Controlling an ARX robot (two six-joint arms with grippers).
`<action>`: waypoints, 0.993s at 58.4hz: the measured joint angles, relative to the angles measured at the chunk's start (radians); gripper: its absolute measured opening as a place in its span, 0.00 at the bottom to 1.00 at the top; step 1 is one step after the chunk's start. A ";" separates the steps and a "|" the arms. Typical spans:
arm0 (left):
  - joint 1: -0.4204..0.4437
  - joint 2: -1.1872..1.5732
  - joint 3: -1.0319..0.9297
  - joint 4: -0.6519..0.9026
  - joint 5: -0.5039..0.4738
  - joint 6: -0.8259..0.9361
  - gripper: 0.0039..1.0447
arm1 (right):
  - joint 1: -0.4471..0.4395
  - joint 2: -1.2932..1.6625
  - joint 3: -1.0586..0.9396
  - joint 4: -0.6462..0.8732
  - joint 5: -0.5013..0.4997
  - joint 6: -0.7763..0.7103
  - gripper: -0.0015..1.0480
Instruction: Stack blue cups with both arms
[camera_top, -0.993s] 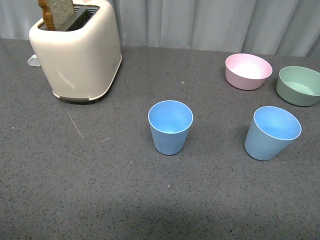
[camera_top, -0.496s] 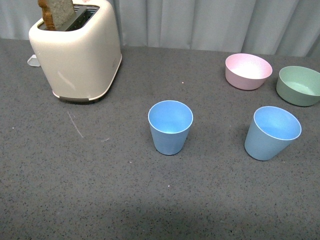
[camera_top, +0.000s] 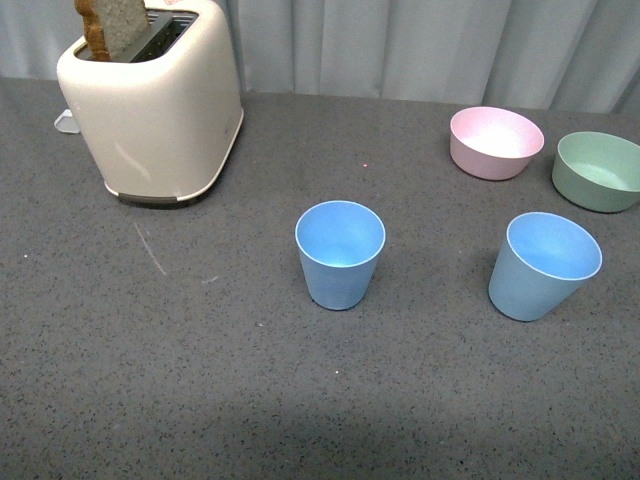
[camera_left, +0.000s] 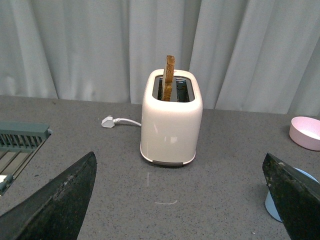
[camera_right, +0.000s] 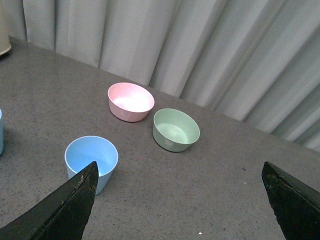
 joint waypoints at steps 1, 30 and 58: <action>0.000 0.000 0.000 0.000 0.000 0.000 0.94 | -0.002 0.026 0.005 0.015 0.001 0.000 0.91; 0.000 0.000 0.000 0.000 0.000 0.000 0.94 | 0.032 1.117 0.477 0.022 -0.006 0.300 0.91; 0.000 0.000 0.000 0.000 0.000 0.000 0.94 | 0.088 1.446 0.740 -0.109 0.022 0.559 0.66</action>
